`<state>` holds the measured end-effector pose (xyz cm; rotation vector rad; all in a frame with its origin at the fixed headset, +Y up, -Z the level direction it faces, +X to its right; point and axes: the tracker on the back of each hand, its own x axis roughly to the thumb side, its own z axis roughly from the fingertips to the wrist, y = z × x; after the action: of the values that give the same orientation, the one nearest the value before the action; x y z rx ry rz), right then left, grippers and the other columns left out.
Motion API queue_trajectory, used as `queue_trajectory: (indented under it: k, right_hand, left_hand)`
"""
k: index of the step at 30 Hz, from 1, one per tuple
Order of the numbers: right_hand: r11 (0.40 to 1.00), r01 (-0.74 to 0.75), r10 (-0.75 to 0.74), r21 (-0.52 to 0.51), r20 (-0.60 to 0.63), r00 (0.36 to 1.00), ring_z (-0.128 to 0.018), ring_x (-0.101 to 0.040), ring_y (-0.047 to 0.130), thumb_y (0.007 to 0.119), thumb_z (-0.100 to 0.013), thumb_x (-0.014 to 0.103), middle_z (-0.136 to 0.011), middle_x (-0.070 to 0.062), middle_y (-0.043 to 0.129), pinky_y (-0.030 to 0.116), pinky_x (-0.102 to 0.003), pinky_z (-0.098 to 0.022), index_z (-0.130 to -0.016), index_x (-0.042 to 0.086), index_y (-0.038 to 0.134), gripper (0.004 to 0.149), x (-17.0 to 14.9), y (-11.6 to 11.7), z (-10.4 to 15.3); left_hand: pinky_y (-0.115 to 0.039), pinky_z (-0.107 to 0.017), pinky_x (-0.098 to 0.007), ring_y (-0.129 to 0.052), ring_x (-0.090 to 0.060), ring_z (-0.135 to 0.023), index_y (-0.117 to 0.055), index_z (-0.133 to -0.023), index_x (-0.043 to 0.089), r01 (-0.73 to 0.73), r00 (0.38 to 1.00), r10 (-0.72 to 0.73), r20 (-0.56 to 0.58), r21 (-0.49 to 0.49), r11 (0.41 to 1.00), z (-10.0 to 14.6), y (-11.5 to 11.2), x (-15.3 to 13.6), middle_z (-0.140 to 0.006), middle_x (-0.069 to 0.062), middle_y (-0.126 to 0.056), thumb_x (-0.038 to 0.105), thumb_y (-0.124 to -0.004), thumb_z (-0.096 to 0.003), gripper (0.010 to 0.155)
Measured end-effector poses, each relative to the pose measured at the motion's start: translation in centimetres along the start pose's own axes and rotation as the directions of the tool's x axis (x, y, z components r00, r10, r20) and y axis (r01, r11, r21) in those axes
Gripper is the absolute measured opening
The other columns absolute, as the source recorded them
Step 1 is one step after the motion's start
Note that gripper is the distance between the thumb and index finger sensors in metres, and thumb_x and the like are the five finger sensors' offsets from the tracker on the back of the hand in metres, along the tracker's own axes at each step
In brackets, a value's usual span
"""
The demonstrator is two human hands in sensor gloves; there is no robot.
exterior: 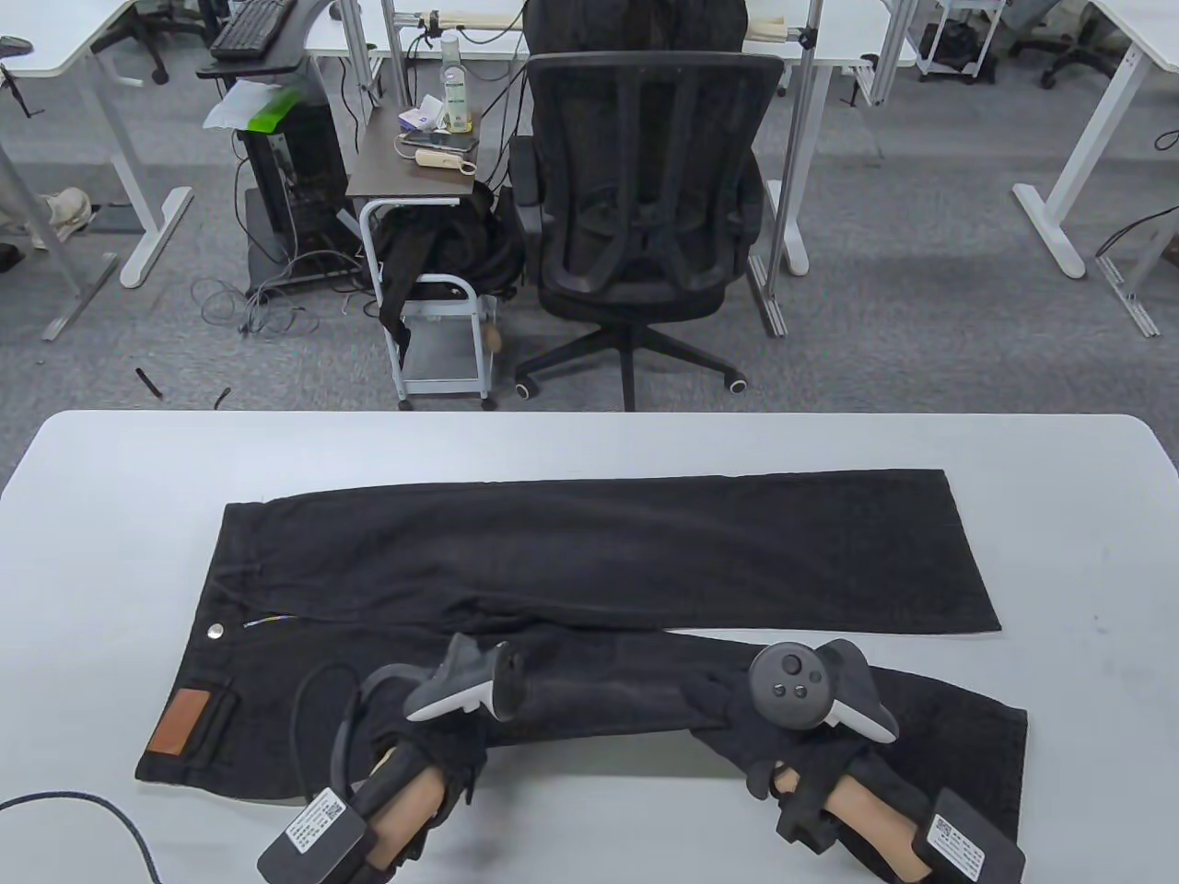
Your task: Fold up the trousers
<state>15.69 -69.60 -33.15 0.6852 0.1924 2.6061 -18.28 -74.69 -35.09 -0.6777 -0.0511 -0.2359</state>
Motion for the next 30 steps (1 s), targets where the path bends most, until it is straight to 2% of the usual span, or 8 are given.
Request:
queue_trajectory:
  k: [5,11,16,18,21,22,27,30]
  right_hand:
    - [0.998,0.002,-0.002,-0.065,-0.011,1.0,-0.081,-0.039,0.09,0.078,-0.044,0.049,-0.09,-0.013,0.092,0.071,-0.056,-0.061,-0.091,0.016,0.084,0.057,0.0,-1.3,0.3]
    - [0.996,0.0,-0.002,-0.084,-0.026,1.0,-0.079,-0.039,0.091,0.081,-0.044,0.047,-0.089,-0.013,0.094,0.071,-0.056,-0.06,-0.09,0.016,0.086,0.055,-0.1,-2.3,0.6]
    - [0.982,-0.168,0.159,-0.09,-0.104,0.982,-0.069,-0.034,0.098,0.087,-0.043,0.036,-0.077,-0.01,0.101,0.074,-0.054,-0.058,-0.086,0.015,0.089,0.048,-0.7,-2.3,0.7]
    - [0.966,-0.254,0.243,-0.053,-0.158,0.957,-0.066,-0.031,0.099,0.088,-0.042,0.035,-0.073,-0.008,0.103,0.075,-0.052,-0.057,-0.084,0.016,0.09,0.046,-2.4,-2.3,0.4]
    - [0.969,-0.243,0.224,-0.043,-0.265,0.938,-0.066,-0.032,0.098,0.09,-0.042,0.03,-0.072,-0.009,0.102,0.073,-0.054,-0.058,-0.084,0.015,0.09,0.045,-5.0,-2.9,0.2]
    - [0.965,-0.262,0.242,-0.024,-0.31,0.92,-0.067,-0.031,0.098,0.09,-0.042,0.033,-0.073,-0.008,0.102,0.073,-0.053,-0.058,-0.084,0.017,0.09,0.046,-6.1,-3.4,0.2]
    - [0.993,-0.03,-0.017,-0.117,-0.38,0.925,-0.069,-0.033,0.097,0.091,-0.041,0.036,-0.074,-0.009,0.102,0.072,-0.054,-0.059,-0.085,0.017,0.09,0.047,-9.9,-7.0,1.0]
    - [0.973,0.174,-0.22,-0.154,-0.376,0.9,-0.068,-0.035,0.097,0.093,-0.041,0.036,-0.071,-0.011,0.103,0.071,-0.056,-0.059,-0.082,0.014,0.093,0.047,-11.6,-9.4,1.4]
  left_hand:
    - [-0.054,-0.077,-0.059,-0.064,-0.038,-0.109,-0.062,-0.105,0.024,-0.135,0.983,0.124,-0.138,-0.078,0.988,-1.3,-1.4,-5.6,-0.12,-0.011,-0.06,0.049,-0.082,-0.0506,0.063]
    - [-0.055,-0.077,-0.057,-0.07,-0.035,-0.107,-0.073,-0.1,0.027,-0.201,0.96,0.177,-0.219,-0.095,0.975,-1.7,-2.3,-9.2,-0.116,-0.006,-0.071,0.046,-0.081,-0.0513,0.053]
    - [-0.058,-0.076,-0.055,-0.08,-0.032,-0.102,-0.083,-0.092,0.027,-0.185,0.956,0.212,-0.201,0.145,0.972,1.8,1.5,-11.2,-0.108,-0.004,-0.085,0.046,-0.081,-0.0506,0.046]
    - [-0.059,-0.076,-0.056,-0.082,-0.032,-0.1,-0.085,-0.09,0.027,-0.209,0.952,0.259,-0.163,0.273,0.939,3.8,3.3,-12.2,-0.106,-0.004,-0.087,0.046,-0.082,-0.0501,0.045]
    - [-0.06,-0.075,-0.056,-0.085,-0.031,-0.098,-0.086,-0.088,0.027,-0.203,0.956,0.27,-0.116,0.406,0.891,5.7,5.2,-12.9,-0.104,-0.002,-0.09,0.046,-0.084,-0.0492,0.043]
    - [-0.06,-0.075,-0.055,-0.085,-0.031,-0.098,-0.087,-0.088,0.028,-0.187,0.96,0.26,-0.106,0.45,0.873,6.2,5.8,-13.2,-0.103,-0.001,-0.091,0.046,-0.084,-0.049,0.043]
    - [-0.062,-0.074,-0.055,-0.088,-0.03,-0.095,-0.089,-0.086,0.027,-0.162,0.965,0.249,-0.081,0.561,0.812,6.5,7.3,-14.0,-0.1,-0.001,-0.094,0.045,-0.085,-0.0477,0.042]
    - [-0.062,-0.074,-0.055,-0.088,-0.03,-0.095,-0.089,-0.086,0.027,-0.196,0.96,0.278,-0.043,0.606,0.771,6.2,8.0,-14.8,-0.1,-0.001,-0.094,0.044,-0.086,-0.0476,0.042]
